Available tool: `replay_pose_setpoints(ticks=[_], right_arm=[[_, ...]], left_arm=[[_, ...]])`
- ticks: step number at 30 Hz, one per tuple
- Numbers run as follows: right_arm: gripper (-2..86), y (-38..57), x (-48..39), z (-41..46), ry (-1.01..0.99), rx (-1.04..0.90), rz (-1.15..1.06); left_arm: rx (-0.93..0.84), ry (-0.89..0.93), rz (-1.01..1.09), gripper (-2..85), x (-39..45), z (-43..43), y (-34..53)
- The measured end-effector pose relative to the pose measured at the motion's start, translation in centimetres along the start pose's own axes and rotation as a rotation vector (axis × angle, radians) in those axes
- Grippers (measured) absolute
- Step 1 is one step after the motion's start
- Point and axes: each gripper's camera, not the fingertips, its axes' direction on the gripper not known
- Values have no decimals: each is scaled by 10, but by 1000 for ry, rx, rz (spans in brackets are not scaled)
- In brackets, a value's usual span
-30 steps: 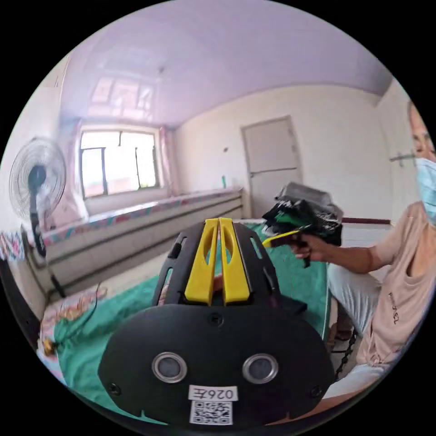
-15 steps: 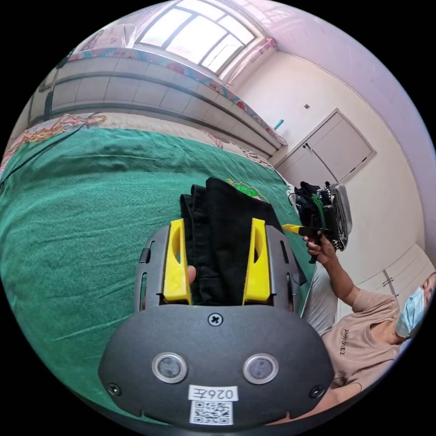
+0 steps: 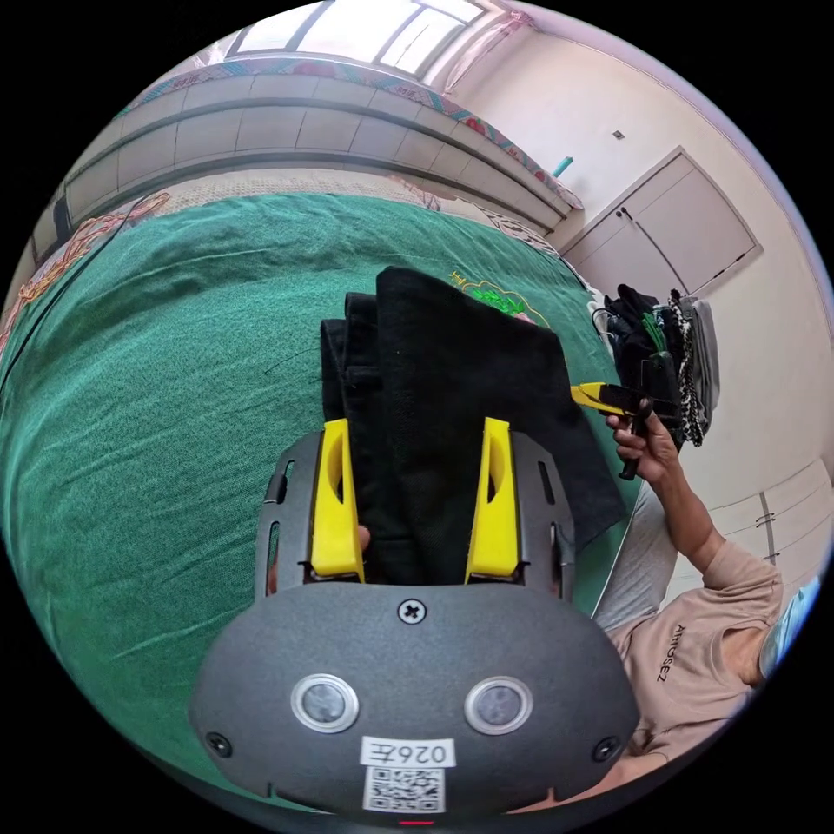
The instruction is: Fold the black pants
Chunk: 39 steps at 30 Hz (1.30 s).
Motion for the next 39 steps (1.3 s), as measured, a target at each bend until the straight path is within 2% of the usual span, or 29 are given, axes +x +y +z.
replay_pose_setpoints(ticks=[4, 6, 8, 13, 18, 24, 28, 33, 35, 37, 39], right_arm=[[121, -20, -32, 44, 54, 14, -66], [70, -35, -55, 75, 111, -7, -116], [38, -46, -67, 94, 80, -19, -141], [16, -66, -111, 112, 57, 7, -149], [12, -73, -210, 81, 130, 96, -275], [11, -75, -260, -1, 294, 236, -382], [11, -79, -234, -61, 387, 302, -338], [23, -79, -152, -175, 554, 388, -156], [42, -93, -116, -201, 632, 351, -78], [66, -118, -73, -214, 717, 266, 32], [87, -141, -29, -233, 644, 241, 101]], left_arm=[[-17, 81, -35, 151, 2, 17, -9], [-14, 125, -44, 132, 5, 24, -11], [-11, 185, -81, 114, 9, 32, -14], [5, 125, -47, 94, 53, 38, -26], [54, 108, 48, 84, 118, 43, -39], [136, 214, 146, 76, 219, 68, -61], [110, 236, 286, 74, 322, 109, -103], [-28, 238, 440, 76, 469, 194, -177], [-107, 220, 460, 84, 538, 248, -207], [-103, 143, 434, 97, 576, 277, -218], [-112, 76, 439, 119, 601, 291, -220]])
